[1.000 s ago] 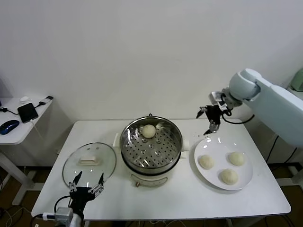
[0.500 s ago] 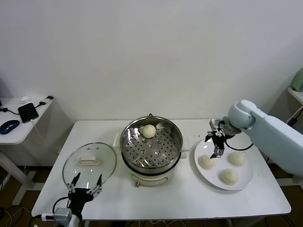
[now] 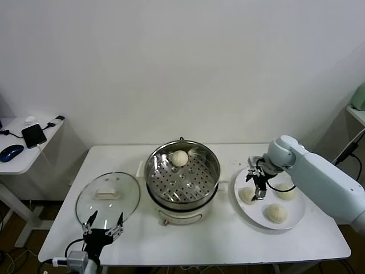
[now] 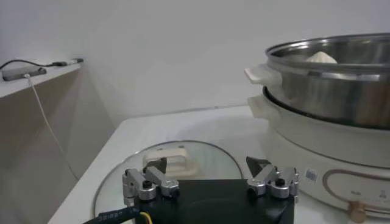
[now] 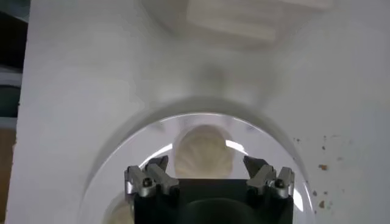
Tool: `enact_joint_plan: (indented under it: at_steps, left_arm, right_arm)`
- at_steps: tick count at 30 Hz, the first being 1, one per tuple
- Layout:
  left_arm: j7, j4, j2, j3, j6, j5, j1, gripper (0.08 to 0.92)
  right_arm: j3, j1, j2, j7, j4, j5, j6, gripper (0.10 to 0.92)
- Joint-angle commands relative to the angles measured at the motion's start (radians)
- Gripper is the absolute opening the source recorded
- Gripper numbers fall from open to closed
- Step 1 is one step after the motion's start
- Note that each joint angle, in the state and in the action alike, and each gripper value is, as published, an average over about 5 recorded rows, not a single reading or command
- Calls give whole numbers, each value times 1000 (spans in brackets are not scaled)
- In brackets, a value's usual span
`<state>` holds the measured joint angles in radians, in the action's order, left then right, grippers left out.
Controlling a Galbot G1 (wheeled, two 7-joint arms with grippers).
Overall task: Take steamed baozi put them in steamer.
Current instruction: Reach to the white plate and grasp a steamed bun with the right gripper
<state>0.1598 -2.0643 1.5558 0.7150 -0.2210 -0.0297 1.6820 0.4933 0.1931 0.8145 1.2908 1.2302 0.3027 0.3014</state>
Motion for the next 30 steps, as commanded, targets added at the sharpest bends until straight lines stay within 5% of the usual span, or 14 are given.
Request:
enact_joint_plan:
  at_steps: [1,21,30]
  left_arm:
    - [0,6,1,-1,0,-1,0,823]
    - [0,18,2,0,0,-2,-7,823]
    - [0,22,2,-4,-1,-3,-10,823]
  right_arm:
    - [-13,25,25,-4,-40,27,-9,823]
    - [-18,34,57,-34,-71,52,-9,823]
    - [-17,35,56,-33,-74,53,1,757]
